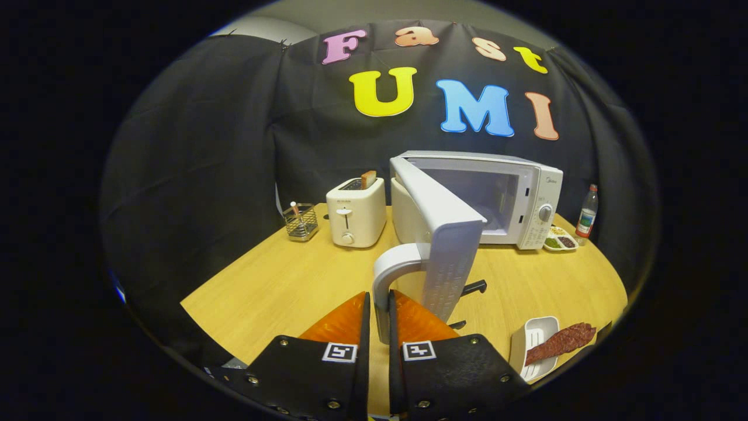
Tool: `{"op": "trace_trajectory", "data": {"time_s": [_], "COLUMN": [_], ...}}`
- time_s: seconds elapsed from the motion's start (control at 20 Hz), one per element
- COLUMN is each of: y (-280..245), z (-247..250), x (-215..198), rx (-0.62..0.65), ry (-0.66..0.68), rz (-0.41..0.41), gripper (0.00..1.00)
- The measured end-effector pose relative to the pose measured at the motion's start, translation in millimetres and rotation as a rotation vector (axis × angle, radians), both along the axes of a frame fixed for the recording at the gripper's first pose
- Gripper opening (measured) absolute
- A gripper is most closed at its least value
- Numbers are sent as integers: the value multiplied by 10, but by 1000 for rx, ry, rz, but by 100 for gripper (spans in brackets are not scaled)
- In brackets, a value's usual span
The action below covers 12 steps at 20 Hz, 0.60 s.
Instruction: Open the microwave, put the food inside, and close the microwave door.
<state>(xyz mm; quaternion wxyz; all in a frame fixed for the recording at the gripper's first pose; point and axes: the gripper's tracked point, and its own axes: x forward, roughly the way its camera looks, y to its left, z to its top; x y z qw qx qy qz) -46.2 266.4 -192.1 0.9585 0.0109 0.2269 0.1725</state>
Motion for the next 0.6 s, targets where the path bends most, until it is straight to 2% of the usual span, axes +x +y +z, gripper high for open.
{"op": "trace_trajectory", "data": {"time_s": [0.2, 0.35, 0.4, 0.55, 0.6], "y": [333, 324, 311, 61, -38], "z": [9, 192, 256, 414, 470], "x": [-292, -436, -468, -476, -442], "rx": [67, 77, 82, 60, 54], "ry": [32, -11, -28, -93, -114], "rz": [199, 293, 323, 325, 310], "gripper": [16, 18, 26, 100, 99]}}
